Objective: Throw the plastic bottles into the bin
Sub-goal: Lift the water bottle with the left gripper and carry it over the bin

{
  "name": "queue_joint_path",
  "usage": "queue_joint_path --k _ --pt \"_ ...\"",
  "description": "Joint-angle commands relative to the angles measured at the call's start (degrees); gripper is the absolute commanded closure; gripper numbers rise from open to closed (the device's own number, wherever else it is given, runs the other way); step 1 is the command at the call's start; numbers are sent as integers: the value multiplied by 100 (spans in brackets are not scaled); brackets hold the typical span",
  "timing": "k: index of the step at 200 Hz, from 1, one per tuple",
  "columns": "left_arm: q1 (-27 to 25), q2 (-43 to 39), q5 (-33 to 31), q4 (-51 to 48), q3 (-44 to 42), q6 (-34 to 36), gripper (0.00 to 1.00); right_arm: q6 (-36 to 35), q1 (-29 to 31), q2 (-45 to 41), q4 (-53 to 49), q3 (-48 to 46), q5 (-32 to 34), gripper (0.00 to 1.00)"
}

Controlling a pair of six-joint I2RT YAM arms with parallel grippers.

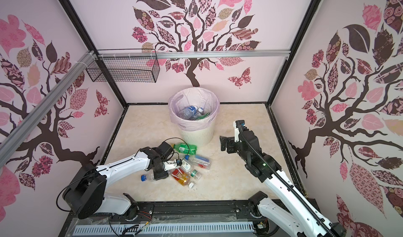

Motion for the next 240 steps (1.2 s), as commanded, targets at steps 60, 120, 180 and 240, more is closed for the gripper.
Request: queue_joint_path --k 60,120,180,240 --pt "-30 -1610 -139 48 271 -1027 48 -44 -28 125 -334 -46 -80 0" --pt "554 -3063 209 751 739 -2103 49 42 -27 394 -482 98 -465 0" --pt "935 -4416 366 1522 541 -3338 48 166 -25 725 -573 291 -947 0" --pt "944 -4970 60 2058 400 -4089 46 152 -28 947 -754 341 -1303 1"
